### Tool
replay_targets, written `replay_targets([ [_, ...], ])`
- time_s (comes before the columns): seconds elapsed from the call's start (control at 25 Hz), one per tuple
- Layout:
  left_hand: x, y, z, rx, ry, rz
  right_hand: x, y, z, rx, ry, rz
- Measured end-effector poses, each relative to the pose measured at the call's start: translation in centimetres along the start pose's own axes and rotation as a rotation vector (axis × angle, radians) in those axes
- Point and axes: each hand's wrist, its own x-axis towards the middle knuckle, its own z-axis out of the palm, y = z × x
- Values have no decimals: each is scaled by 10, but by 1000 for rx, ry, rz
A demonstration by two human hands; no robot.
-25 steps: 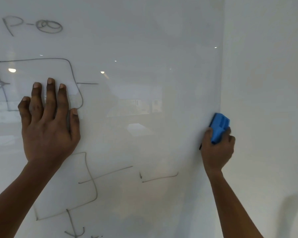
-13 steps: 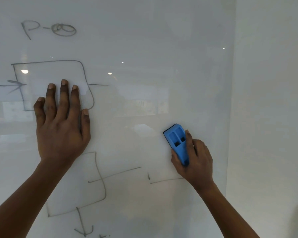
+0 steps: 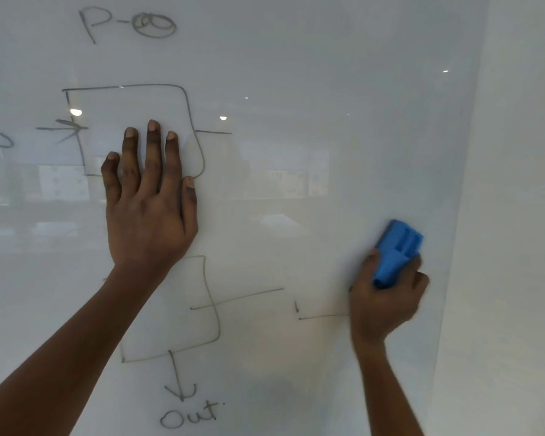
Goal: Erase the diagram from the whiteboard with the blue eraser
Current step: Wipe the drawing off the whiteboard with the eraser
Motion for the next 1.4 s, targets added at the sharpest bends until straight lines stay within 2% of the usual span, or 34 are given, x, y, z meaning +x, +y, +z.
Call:
replay_targets([
  [0.2,1,-4,-3,-14,-32,11,-132,-42,-1,98,-340,-682],
  [0.32,1,-8,-4,-35,-20,14,-114,-25,-4,31,-389,-882],
  [0.4,1,-7,-4,-31,-1,15,-79,8,-12,-69,-302,-797],
  [0.48,1,-5,-3,-11,11,13,-38,41,-24,-146,-170,-491],
  [0.56,0,-2,-2,3,12,0,-2,56,-31,-118,-91,-115],
  [0.6,-1,-1,-1,8,13,-2,5,57,-31,-105,-72,10],
  [0.68,-1,-1,1,20,20,0,-4,48,-25,-103,-68,76],
  [0.76,-1,-2,1,24,18,-3,-48,28,-18,-78,-127,-84],
  [0.88,-1,-4,2,9,3,7,-127,-3,-17,22,-315,-515],
  [0.96,0,-8,1,-15,-6,18,-134,-6,-15,42,-413,-771],
  [1.04,0,-10,0,-23,3,18,-109,11,-18,-24,-412,-881],
  [1.08,0,-10,0,-23,6,17,-91,27,-21,-86,-366,-842],
  [1.12,0,-9,1,-21,6,14,-71,44,-26,-146,-296,-716],
  [1.24,-1,-4,1,3,16,3,-14,68,-37,-144,-95,-35],
  [1.28,-1,-3,1,8,17,-1,-6,65,-36,-120,-67,112],
  [1.32,-1,-2,1,9,15,-4,-5,59,-32,-102,-54,181],
  [1.4,-1,-1,0,9,3,-12,-23,35,-21,-70,-79,129],
])
